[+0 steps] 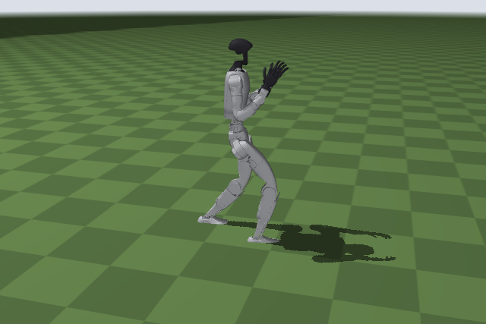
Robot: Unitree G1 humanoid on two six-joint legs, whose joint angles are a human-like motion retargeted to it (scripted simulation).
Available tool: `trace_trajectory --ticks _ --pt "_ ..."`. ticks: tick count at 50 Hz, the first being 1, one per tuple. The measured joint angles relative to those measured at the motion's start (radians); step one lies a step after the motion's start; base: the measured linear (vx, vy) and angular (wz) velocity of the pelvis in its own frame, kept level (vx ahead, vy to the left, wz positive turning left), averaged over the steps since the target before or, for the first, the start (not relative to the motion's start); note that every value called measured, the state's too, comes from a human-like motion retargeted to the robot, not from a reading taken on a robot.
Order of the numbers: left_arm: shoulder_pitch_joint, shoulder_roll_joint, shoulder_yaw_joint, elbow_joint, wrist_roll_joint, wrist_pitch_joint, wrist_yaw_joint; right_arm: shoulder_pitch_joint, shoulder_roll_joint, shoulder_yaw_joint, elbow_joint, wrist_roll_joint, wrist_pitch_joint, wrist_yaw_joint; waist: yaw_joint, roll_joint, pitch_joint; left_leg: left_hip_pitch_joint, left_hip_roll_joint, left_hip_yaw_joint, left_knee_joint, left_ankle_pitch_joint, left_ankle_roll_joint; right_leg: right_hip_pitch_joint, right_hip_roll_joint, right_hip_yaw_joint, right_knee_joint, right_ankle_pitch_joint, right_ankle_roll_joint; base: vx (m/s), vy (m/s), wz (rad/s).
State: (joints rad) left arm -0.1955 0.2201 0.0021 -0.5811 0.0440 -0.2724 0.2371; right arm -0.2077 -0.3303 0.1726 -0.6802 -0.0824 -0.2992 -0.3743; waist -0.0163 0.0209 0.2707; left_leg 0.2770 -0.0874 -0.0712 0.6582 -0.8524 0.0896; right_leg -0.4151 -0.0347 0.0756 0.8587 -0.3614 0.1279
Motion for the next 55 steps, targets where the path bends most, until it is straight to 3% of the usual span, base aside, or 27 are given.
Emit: trace_trajectory --ticks 7,16,36,55 --pt "-0.017 -0.024 -0.052 0.029 0.004 -0.004 -0.014 -0.053 0.006 0.008 0.034 -0.023 -0.001 -0.03 -0.004 0.082 -0.03 -0.024 0.156 0.046 0.108 0.054 -0.074 0.063 0.051 -0.118 -0.028 -0.051 -0.066 0.25 -0.21 0.61" --pt "-0.033 -0.023 -0.08 0.05 -0.007 -0.003 -0.029 -0.026 0.015 0.023 0.065 0.023 -0.009 -0.038 -0.037 0.115 -0.044 -0.044 0.257 0.119 0.07 0.068 -0.081 0.087 0.056 -0.201 -0.074 -0.085 -0.109 0.08 -0.18 0.58" --pt "-0.066 -0.022 -0.137 0.108 0.003 0.0 -0.016 0.055 -0.005 -0.007 0.114 0.043 0.015 -0.078 -0.081 0.085 -0.025 -0.038 0.273 0.147 -0.206 0.061 -0.029 0.053 -0.012 -0.26 -0.095 -0.081 -0.16 -0.06 -0.05 0.49" --pt "-0.013 -0.03 -0.229 0.104 0.02 -0.009 -0.03 0.192 -0.082 0.002 0.07 0.024 -0.002 -0.11 -0.072 0.134 -0.037 -0.11 0.334 0.051 -0.186 0.064 -0.028 0.086 -0.021 -0.344 -0.12 -0.099 -0.227 0.03 -0.01 0.42"
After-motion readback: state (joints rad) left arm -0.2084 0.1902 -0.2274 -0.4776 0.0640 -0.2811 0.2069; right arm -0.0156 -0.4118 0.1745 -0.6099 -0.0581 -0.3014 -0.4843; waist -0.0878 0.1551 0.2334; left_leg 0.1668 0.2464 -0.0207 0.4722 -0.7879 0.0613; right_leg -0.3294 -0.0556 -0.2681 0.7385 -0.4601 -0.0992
